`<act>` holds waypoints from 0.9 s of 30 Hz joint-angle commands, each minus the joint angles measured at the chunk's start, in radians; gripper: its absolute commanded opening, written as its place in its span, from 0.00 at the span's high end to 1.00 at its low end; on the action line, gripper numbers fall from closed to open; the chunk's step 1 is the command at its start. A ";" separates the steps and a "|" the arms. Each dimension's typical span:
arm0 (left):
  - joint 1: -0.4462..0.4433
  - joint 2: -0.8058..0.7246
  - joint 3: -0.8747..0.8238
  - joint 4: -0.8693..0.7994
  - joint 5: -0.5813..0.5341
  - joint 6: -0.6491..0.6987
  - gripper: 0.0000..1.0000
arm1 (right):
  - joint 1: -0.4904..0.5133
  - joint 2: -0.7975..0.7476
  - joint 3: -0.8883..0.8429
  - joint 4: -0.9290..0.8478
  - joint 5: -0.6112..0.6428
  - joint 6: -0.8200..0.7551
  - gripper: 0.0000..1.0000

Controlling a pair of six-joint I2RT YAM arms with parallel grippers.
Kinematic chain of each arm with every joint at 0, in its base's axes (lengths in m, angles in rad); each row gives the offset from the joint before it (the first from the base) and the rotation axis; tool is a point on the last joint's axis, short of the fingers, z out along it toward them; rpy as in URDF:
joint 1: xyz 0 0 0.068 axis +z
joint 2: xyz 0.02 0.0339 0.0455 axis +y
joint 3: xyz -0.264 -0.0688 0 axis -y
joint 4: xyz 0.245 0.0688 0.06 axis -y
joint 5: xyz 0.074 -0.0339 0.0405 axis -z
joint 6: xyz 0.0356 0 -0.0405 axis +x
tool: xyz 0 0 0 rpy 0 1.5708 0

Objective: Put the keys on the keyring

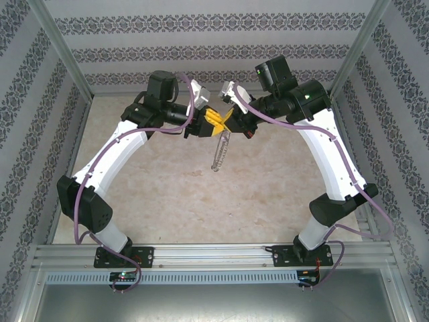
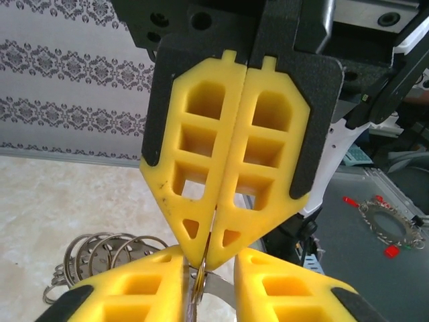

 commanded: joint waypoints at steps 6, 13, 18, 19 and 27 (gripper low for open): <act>-0.016 0.013 0.037 0.011 0.030 0.015 1.00 | 0.014 -0.005 0.013 0.025 -0.034 0.004 1.00; -0.018 0.014 0.027 0.063 0.037 -0.010 1.00 | -0.029 -0.063 -0.050 0.148 0.000 0.105 0.71; -0.020 0.006 0.020 0.094 0.048 -0.023 1.00 | -0.143 -0.253 -0.361 0.434 -0.089 0.268 0.69; -0.020 0.003 0.014 0.107 0.049 -0.030 1.00 | -0.165 -0.297 -0.438 0.504 -0.114 0.306 0.69; -0.020 -0.027 -0.035 0.240 0.035 -0.114 1.00 | -0.224 -0.509 -0.898 0.964 -0.205 0.554 0.77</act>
